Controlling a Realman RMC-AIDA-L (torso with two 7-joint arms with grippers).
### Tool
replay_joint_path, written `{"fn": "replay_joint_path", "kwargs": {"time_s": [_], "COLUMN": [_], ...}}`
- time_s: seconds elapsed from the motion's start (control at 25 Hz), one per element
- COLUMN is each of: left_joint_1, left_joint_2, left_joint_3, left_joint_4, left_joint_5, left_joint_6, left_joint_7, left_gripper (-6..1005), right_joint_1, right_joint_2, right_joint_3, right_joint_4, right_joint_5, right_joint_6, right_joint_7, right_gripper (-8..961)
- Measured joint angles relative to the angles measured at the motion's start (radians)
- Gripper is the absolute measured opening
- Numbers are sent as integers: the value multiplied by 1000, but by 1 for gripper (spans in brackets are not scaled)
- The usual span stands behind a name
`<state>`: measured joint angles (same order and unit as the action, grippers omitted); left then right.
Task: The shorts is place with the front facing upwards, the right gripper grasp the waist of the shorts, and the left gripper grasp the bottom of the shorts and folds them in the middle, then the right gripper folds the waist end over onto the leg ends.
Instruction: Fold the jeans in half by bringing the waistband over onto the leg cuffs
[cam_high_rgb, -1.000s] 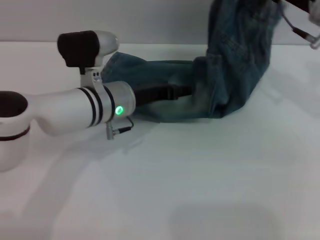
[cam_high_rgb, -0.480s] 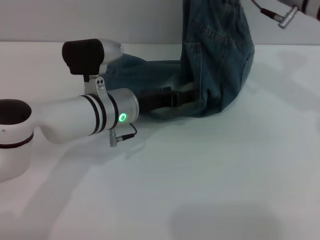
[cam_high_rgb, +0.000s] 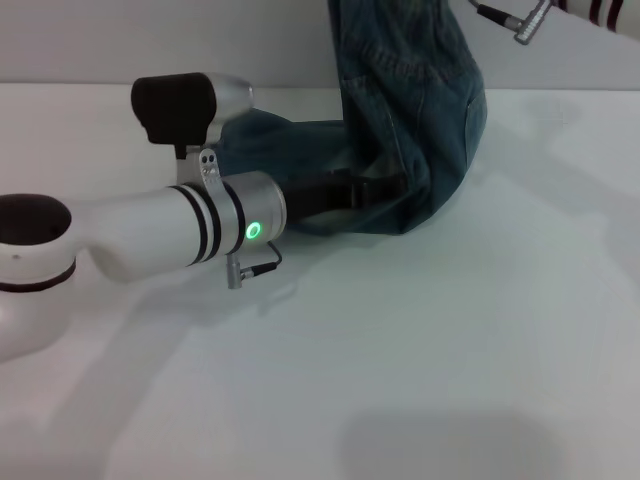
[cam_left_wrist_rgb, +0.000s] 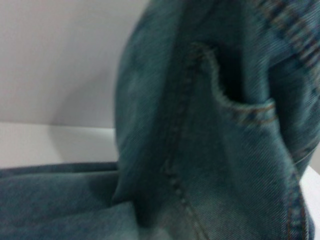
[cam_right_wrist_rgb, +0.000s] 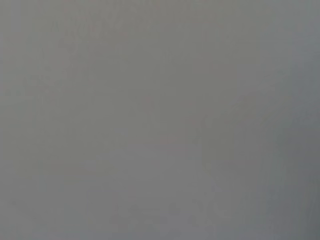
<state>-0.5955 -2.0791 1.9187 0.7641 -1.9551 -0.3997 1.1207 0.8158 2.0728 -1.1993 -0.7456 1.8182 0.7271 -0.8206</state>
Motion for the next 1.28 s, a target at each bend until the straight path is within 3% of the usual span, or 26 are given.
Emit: {"fn": "replay_joint_path", "kwargs": {"time_s": [0.52, 1.28], "left_joint_1": [-48, -46], "left_joint_2": [1, -1], "left_joint_3": [147, 234], "left_joint_4": [46, 77], "left_joint_5": [-183, -288], "left_joint_6": [-5, -8], "left_joint_7": [134, 214], "left_gripper": [864, 865], "right_joint_1": [44, 60], "right_joint_2": [4, 11], "right_joint_3": [-86, -167], "right_joint_4": [14, 60], "right_joint_5": [6, 35], "right_joint_6": [-40, -73], "right_joint_7": [10, -1], "right_gripper": [2, 3]}}
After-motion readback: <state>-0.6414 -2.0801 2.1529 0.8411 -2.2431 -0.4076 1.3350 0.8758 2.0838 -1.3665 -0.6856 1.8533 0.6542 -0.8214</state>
